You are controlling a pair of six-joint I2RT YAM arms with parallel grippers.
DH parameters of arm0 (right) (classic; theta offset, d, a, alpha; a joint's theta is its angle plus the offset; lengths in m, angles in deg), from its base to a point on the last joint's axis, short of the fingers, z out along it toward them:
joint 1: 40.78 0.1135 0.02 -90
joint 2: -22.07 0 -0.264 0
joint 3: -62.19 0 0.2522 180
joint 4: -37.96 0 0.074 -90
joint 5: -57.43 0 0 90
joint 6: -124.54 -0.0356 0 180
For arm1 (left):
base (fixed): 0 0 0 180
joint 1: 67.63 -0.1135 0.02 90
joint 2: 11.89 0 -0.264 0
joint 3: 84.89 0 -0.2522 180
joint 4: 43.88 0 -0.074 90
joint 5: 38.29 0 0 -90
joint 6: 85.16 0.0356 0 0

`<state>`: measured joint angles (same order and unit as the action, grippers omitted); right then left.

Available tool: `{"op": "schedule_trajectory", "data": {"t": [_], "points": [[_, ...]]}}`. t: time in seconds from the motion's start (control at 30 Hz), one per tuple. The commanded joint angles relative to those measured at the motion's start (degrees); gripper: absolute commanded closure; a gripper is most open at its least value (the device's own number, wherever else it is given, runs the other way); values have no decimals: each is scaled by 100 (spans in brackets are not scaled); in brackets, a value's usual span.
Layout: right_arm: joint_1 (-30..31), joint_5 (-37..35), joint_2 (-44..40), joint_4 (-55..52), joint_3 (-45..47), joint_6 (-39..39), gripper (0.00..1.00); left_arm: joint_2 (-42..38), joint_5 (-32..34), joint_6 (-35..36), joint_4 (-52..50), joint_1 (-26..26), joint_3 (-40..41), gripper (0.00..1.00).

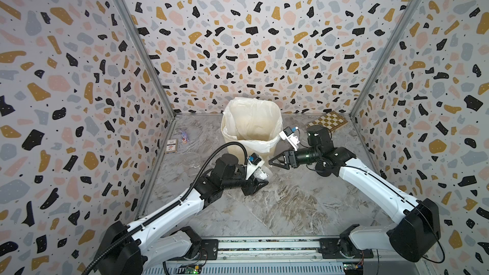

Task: Empty the moldy dried flower tea in the jars
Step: Unscrew the lid from the jar.

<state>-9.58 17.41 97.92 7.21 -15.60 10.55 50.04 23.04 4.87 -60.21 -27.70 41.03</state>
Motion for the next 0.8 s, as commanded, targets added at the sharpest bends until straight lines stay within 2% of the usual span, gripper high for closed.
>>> {"op": "schedule_trajectory", "data": {"t": [0.0, 0.17, 0.5, 0.6, 0.67, 0.77], "points": [[7, 189, -305, 9, -3, 487, 34, -191, -508, 100, 188, 18, -47, 44], [-3, 810, -450, -112, 137, 1355, 42, -303, -1516, 96, -24, 24, -240, 44], [4, 2420, -1097, -204, 381, 2749, 42, -75, -3301, -209, -543, 22, -874, 43], [3, 2788, -1225, -342, 400, 3027, 41, 58, -3616, -178, -743, 24, -1034, 43], [1, 2724, -1328, -383, 394, 3068, 37, 92, -3602, -15, -1027, 24, -1100, 43], [0, 2117, -1438, -359, 339, 2830, 14, 84, -3268, 216, -1217, 24, -1124, 43]]}}
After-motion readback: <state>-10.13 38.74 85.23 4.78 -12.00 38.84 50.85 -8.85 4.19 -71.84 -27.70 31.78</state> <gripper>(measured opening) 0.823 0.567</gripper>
